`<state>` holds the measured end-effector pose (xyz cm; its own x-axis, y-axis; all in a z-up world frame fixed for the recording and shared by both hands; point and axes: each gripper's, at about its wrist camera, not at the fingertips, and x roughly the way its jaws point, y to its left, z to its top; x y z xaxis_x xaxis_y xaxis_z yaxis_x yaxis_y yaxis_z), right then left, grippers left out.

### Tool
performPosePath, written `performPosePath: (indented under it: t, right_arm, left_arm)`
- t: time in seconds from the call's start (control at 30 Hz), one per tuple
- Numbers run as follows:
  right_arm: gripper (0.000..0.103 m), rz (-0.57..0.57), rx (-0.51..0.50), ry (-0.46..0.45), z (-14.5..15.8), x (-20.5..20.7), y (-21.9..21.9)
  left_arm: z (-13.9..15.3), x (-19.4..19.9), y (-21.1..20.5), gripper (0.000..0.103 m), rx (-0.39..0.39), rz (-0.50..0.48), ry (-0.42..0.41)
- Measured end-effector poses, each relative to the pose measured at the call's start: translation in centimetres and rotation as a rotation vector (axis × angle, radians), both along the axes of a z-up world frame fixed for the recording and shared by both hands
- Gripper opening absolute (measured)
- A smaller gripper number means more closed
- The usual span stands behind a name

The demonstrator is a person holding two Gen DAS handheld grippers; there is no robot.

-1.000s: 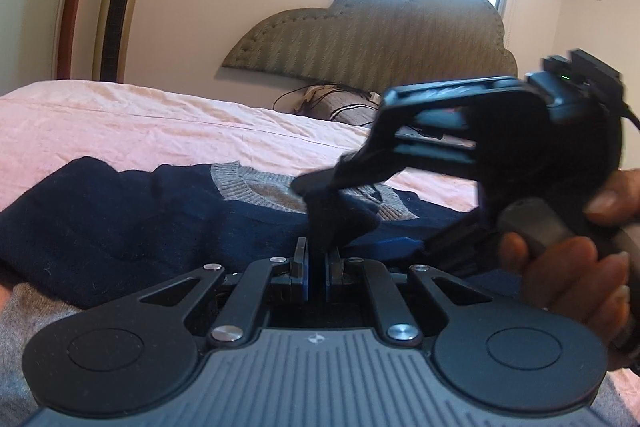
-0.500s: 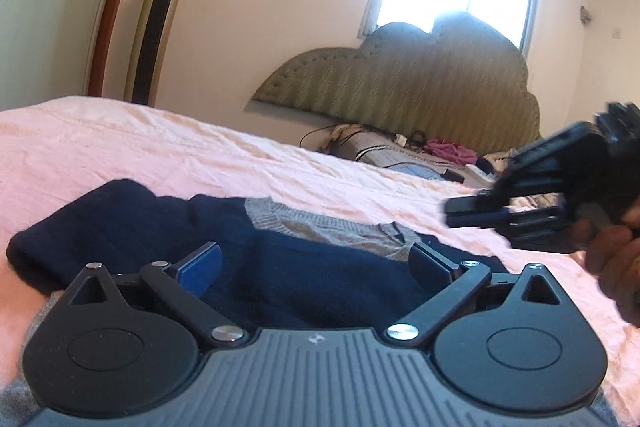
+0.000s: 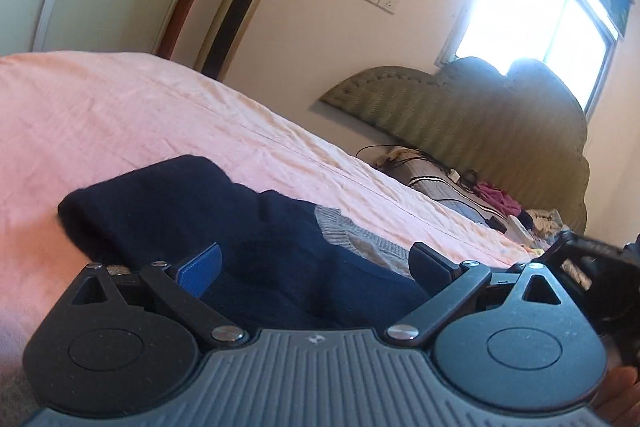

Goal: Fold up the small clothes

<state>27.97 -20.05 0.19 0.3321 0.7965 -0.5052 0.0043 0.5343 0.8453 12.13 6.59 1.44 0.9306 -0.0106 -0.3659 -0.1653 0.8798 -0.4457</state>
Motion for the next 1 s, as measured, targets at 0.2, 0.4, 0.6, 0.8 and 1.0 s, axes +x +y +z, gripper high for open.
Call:
performPosePath:
  t: [0.2, 0.4, 0.6, 0.8, 1.0]
  right_arm:
    - [0.037, 0.041, -0.139, -0.069, 0.3, 0.2, 3.1]
    - [0.014, 0.074, -0.134, -0.185, 3.3, -0.1, 2.1]
    - [0.014, -0.016, -0.167, -0.245, 6.4, 0.2, -4.9]
    - [0.014, -0.123, -0.253, -0.171, 4.1, -0.2, -10.7]
    - [0.014, -0.132, -0.272, -0.124, 0.8, -0.8, -10.6]
  left_arm:
    - [0.1, -0.1, -0.4, 0.101, 0.025, -0.014, -0.014]
    - [0.0, -0.1, -0.4, 0.101, 0.020, -0.014, -0.014]
    - [-0.1, -0.1, -0.3, 0.101, 0.017, -0.017, -0.018]
    - [-0.1, 0.0, -0.3, 0.101, 0.018, -0.027, -0.013]
    - [-0.1, 0.1, -0.5, 0.101, 0.032, -0.025, 0.003]
